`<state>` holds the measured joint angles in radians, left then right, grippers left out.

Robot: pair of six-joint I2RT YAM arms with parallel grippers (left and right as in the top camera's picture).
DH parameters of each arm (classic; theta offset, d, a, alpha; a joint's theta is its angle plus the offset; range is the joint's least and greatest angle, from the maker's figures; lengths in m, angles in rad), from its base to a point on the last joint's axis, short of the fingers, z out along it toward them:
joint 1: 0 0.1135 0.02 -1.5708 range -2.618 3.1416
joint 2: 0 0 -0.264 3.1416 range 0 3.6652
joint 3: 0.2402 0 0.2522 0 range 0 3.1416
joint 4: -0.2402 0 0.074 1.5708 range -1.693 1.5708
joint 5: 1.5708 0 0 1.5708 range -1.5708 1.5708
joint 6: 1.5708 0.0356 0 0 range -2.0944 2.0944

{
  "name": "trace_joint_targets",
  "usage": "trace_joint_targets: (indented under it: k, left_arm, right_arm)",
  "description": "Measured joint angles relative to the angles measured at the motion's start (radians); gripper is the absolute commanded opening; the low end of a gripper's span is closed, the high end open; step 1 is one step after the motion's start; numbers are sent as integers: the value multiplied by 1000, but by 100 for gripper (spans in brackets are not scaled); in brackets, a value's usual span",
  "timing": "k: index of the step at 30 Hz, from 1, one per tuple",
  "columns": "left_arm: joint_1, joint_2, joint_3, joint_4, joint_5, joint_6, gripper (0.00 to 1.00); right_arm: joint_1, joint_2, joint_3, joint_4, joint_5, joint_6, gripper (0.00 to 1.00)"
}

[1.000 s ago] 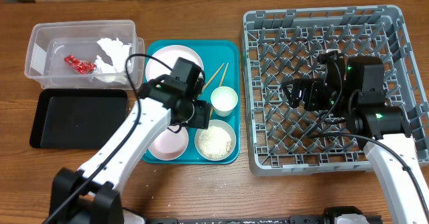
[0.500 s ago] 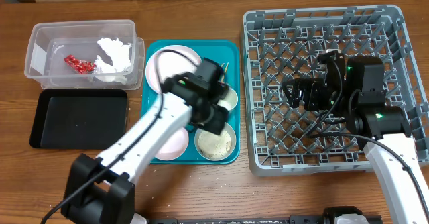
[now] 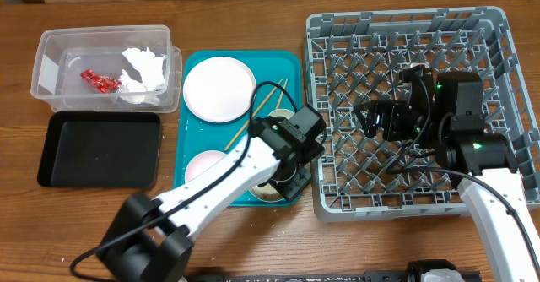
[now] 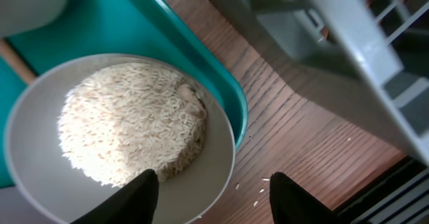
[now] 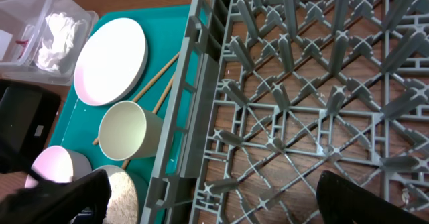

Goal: Sort waste into correct bins and load items into the dishwasher
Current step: 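Move the left gripper to the rice bowl and grasp its rim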

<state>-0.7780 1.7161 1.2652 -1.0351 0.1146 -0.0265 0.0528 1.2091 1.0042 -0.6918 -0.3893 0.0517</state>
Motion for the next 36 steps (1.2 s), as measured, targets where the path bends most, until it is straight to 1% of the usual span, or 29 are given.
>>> trace_joint_targets:
  k: [5,12,18,21,24,25,27,31,32,34,36]
  left_arm:
    - [-8,78,0,-13,0,79,54]
    - [-8,89,0,8,20,196,53]
    - [-8,122,0,10,27,267,50]
    - [-8,128,2,7,31,283,49]
    - [-8,128,1,8,31,293,43]
    - [-8,128,-2,12,31,294,39]
    - [-8,128,-9,19,31,299,33]
    - [-6,126,-16,28,26,312,13]
    - [-5,126,-16,29,23,315,9]
    - [-5,125,-16,31,22,317,4]
    - [-5,124,-16,35,15,316,4]
  right_arm:
    - [0,0,0,-5,0,0,100]
    - [0,0,0,-8,0,0,100]
    - [0,0,0,-8,0,0,100]
    - [0,0,0,-13,0,0,100]
    - [0,0,0,-16,0,0,100]
    - [0,0,0,-16,0,0,100]
    - [0,0,0,-20,0,0,100]
    - [0,0,0,-27,0,0,100]
    - [0,0,0,-27,0,0,100]
    - [0,0,0,-27,0,0,100]
    - [0,0,0,-27,0,0,100]
